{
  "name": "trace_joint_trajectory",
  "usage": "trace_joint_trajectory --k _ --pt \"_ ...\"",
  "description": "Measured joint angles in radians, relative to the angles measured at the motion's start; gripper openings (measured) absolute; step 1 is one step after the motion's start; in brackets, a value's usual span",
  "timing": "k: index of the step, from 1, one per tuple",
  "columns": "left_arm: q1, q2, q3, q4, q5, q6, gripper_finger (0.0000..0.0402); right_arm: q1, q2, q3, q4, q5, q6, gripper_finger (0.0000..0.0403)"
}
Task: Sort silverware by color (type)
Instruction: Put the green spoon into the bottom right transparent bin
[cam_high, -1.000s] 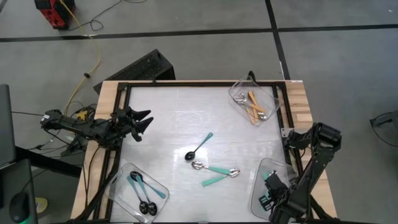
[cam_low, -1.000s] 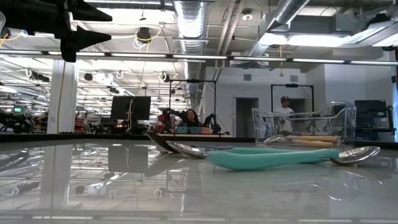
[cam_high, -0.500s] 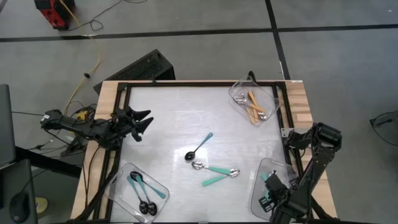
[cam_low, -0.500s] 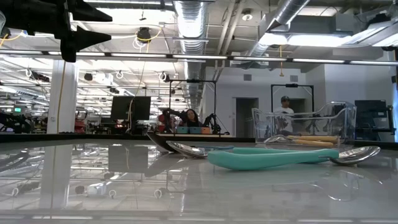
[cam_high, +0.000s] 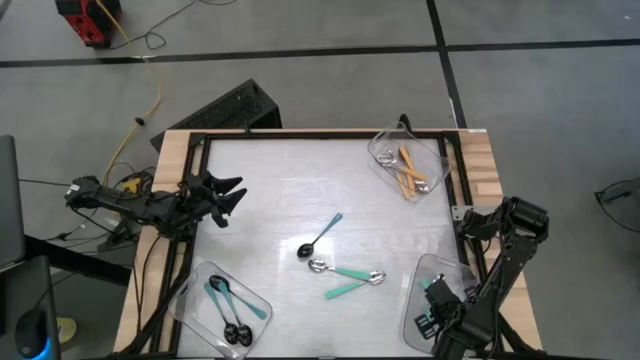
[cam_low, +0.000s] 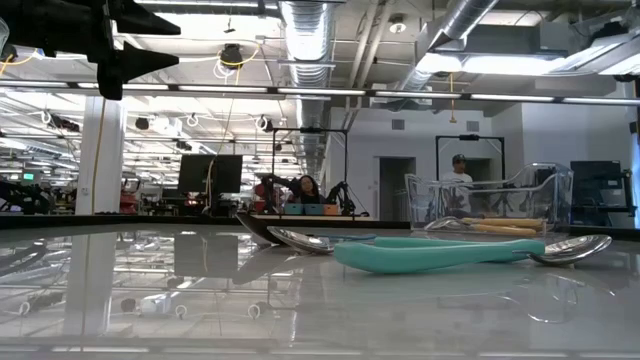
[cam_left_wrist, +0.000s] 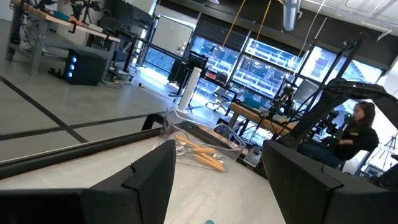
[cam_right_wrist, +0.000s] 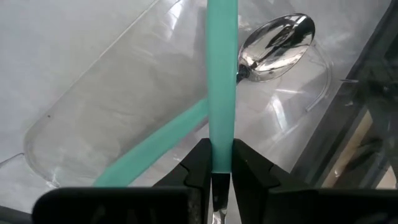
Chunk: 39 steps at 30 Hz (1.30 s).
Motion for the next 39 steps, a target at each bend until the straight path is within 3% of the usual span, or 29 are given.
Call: trace_joint_trajectory --k 21,39 --pt "0.0 0.0 0.0 -0.009 0.0 -0.008 0.0226 -0.014 0.0 0.001 0.01 0.028 -0.007 0.0074" --pt "0.0 0.0 0.0 -0.024 0.0 -0.01 0.0226 -0.013 0.0 0.001 0.008 0.027 -0.01 0.0102"
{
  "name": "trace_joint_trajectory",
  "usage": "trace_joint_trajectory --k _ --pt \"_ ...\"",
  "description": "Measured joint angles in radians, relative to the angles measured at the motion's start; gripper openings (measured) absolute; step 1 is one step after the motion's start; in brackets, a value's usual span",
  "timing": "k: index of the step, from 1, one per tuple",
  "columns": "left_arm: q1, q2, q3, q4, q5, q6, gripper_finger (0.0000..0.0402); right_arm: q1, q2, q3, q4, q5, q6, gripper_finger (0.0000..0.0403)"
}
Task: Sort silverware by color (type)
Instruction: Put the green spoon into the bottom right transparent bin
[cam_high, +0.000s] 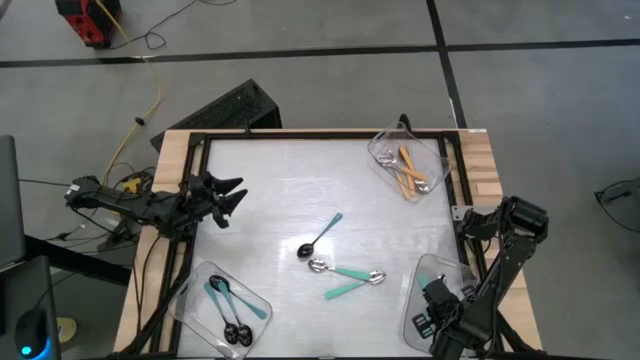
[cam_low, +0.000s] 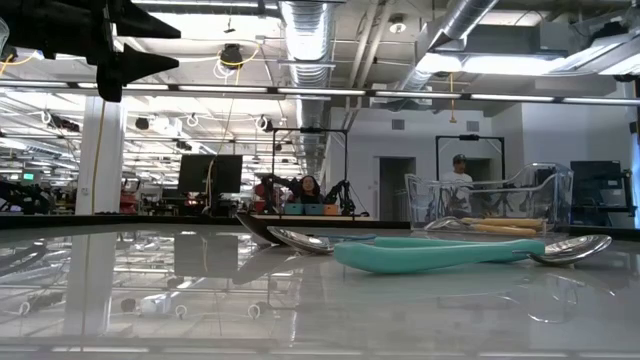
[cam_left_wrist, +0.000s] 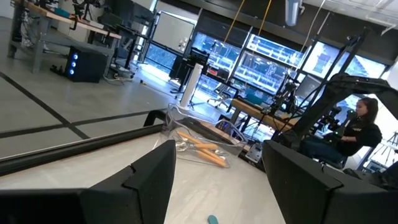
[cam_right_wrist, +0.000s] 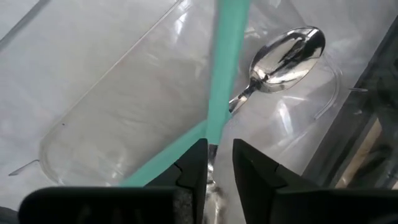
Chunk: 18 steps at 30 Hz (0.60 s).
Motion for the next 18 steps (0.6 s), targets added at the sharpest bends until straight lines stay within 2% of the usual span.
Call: trace_joint_trajectory --k 4,12,18 --pt "0.0 0.0 0.0 0.002 0.0 0.0 0.0226 0.0 0.0 0.0 -0.001 0.0 -0.014 0.0123" --pt "0.0 0.0 0.0 0.003 -0.009 -0.043 0.0226 0.0 0.0 0.0 -0.002 -0.001 -0.024 0.0189" --pt "0.0 0.0 0.0 0.003 -0.023 -0.046 0.0226 0.0 0.0 0.0 -0.002 -0.001 -0.057 0.0196"
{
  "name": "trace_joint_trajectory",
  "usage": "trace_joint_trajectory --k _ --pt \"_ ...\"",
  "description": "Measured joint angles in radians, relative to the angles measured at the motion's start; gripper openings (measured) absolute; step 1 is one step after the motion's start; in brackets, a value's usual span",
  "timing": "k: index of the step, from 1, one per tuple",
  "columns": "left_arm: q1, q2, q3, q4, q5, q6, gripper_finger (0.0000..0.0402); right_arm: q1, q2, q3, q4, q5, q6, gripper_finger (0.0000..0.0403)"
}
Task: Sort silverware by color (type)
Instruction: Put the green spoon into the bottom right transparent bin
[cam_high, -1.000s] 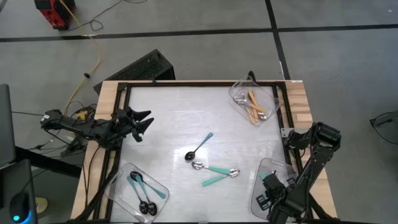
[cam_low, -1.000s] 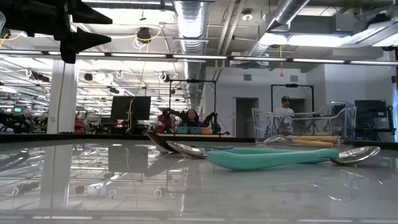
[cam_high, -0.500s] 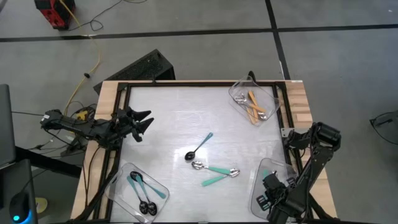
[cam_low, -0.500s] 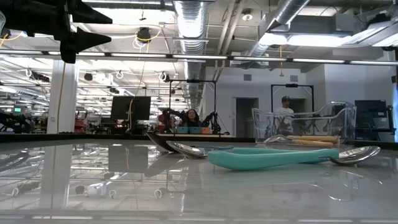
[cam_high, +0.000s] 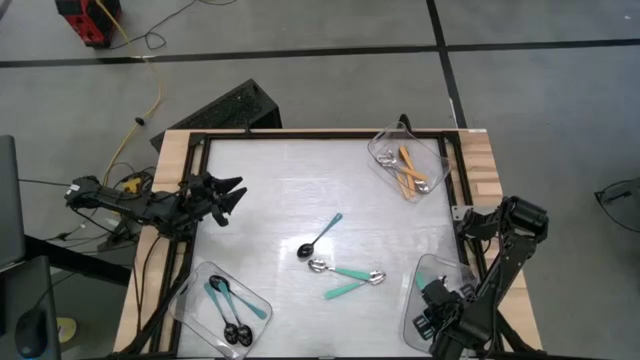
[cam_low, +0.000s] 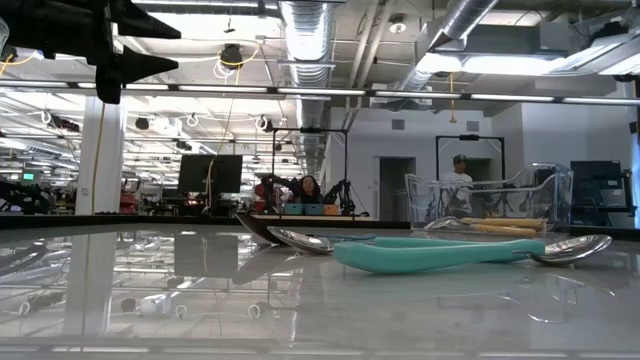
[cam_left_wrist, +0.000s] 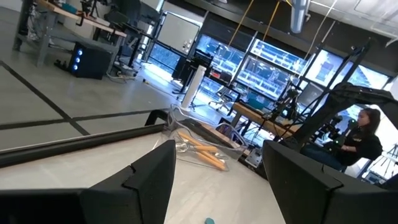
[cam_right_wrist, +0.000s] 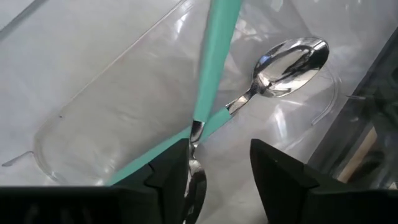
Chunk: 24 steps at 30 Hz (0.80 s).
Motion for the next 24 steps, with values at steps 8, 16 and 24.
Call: trace_joint_trajectory --k 8,16,24 --pt "0.0 0.0 0.0 0.0 0.0 -0.013 0.0226 0.0 0.0 0.03 -0.011 -0.006 -0.042 0.0183" --pt "0.0 0.0 0.0 0.0 0.0 -0.013 0.0226 0.0 0.0 0.076 -0.032 -0.006 -0.075 0.0185" --pt "0.0 0.0 0.0 0.0 0.0 -0.023 0.0226 0.0 0.0 0.149 -0.116 0.001 -0.078 0.0183"
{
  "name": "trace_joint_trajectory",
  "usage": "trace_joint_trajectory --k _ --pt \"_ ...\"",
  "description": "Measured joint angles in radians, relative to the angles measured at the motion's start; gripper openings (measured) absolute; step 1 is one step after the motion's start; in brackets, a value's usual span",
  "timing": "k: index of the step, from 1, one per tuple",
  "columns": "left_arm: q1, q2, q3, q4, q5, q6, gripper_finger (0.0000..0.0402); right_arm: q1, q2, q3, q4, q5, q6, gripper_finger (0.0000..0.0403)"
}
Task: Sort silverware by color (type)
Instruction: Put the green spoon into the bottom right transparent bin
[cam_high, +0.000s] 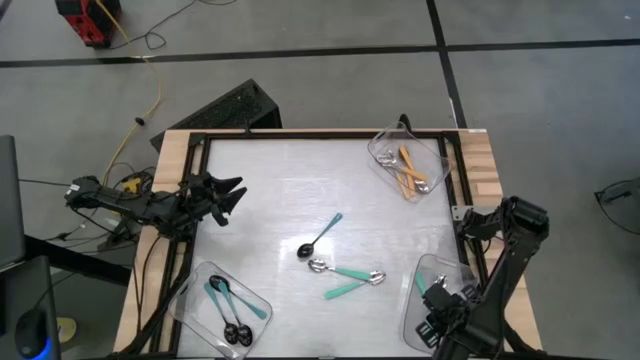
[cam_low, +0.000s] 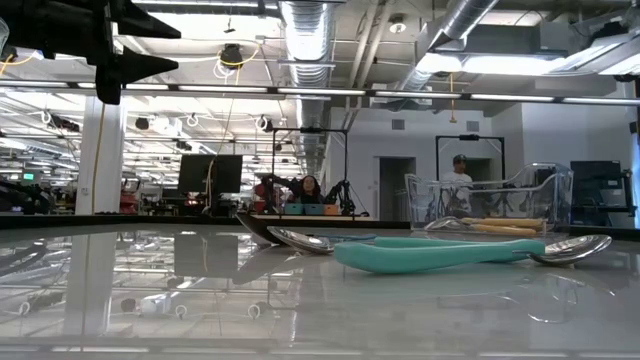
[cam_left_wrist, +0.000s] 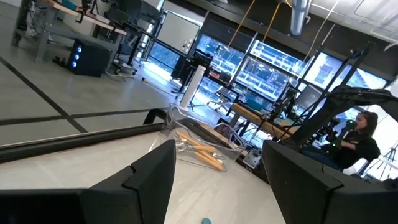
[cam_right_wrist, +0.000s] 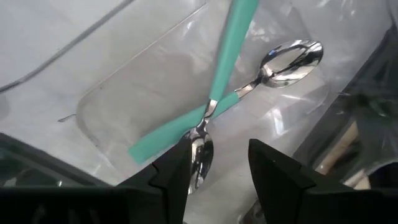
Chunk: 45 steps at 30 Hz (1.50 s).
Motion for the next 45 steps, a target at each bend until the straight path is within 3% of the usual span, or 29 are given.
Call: trace_joint_trajectory --k 7,17,24,27,37,45 --pt "0.0 0.0 0.0 0.0 0.0 0.0 0.0226 0.0 0.0 0.077 -0.069 0.018 -0.074 0.0181" --pt "0.0 0.0 0.0 -0.001 0.006 0.001 0.0226 -0.009 0.0 0.22 -0.181 0.305 -0.182 0.018" --pt "0.0 0.0 0.0 -0.001 0.006 0.002 0.0226 -0.08 0.0 0.317 -0.189 0.592 -0.521 0.018" --pt "0.0 0.0 0.0 -0.001 0.006 0.002 0.0226 -0.131 0.0 0.362 -0.189 0.667 -0.677 0.018" --pt "0.0 0.0 0.0 -0.001 0.006 0.002 0.0226 -0.301 -0.02 0.432 -0.07 0.724 -1.253 0.018" --pt "0.0 0.0 0.0 -0.003 0.005 0.002 0.0226 -0.393 -0.159 0.431 0.061 0.703 -1.609 0.018"
